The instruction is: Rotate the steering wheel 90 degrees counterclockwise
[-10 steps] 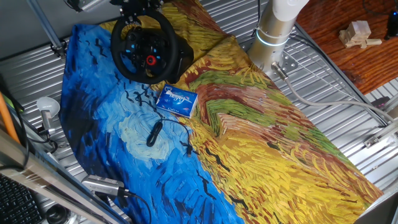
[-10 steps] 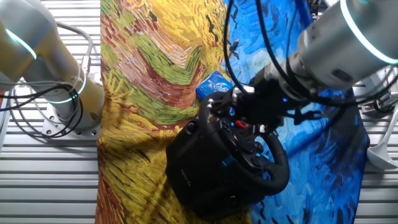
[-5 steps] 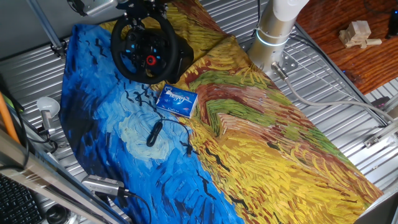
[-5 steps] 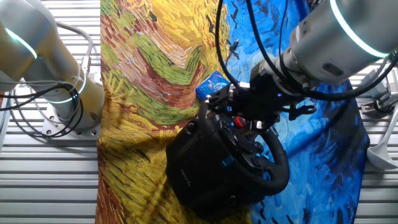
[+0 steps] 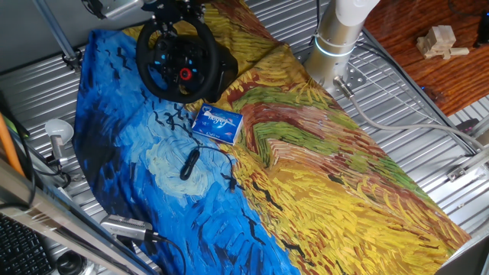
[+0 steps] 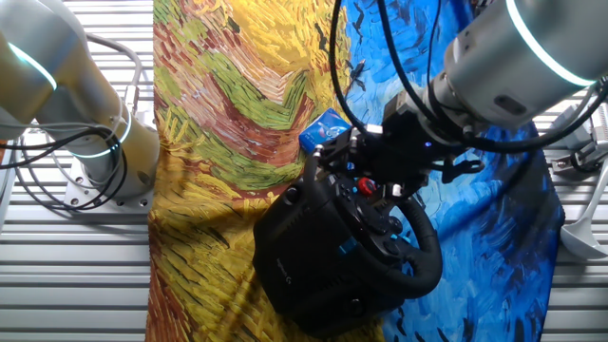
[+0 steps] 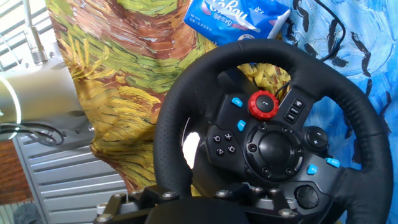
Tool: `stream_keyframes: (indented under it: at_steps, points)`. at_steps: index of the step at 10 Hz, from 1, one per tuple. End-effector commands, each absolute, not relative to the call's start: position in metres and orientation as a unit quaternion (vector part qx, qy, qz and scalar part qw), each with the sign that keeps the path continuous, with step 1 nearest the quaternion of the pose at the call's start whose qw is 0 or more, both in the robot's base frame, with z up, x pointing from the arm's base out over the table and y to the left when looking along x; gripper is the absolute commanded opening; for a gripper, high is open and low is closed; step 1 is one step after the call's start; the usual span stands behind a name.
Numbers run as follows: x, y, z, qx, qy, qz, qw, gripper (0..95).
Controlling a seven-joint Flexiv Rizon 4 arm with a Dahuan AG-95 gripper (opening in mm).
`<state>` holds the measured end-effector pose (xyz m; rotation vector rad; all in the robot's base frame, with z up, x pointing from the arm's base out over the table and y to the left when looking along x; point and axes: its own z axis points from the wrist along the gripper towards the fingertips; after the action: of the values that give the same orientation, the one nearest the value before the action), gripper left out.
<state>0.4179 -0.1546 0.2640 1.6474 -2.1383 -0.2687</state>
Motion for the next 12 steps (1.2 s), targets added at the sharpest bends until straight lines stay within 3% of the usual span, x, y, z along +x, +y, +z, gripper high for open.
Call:
stream_keyframes:
  at_steps: [1,2,3,12]
  points:
    - [0.4182,-0.1547,0.2641,0.582,-0.781,-0.091,0.207,76.0]
    - [0.4182,-0.1547,0.2641,0.573,-0.792,-0.083,0.196,57.0]
    - [0.4182,-0.1547,0.2641,0.576,-0.791,-0.077,0.193,76.0]
    - [0.4182,-0.1547,0.2641,0.574,-0.794,-0.084,0.181,76.0]
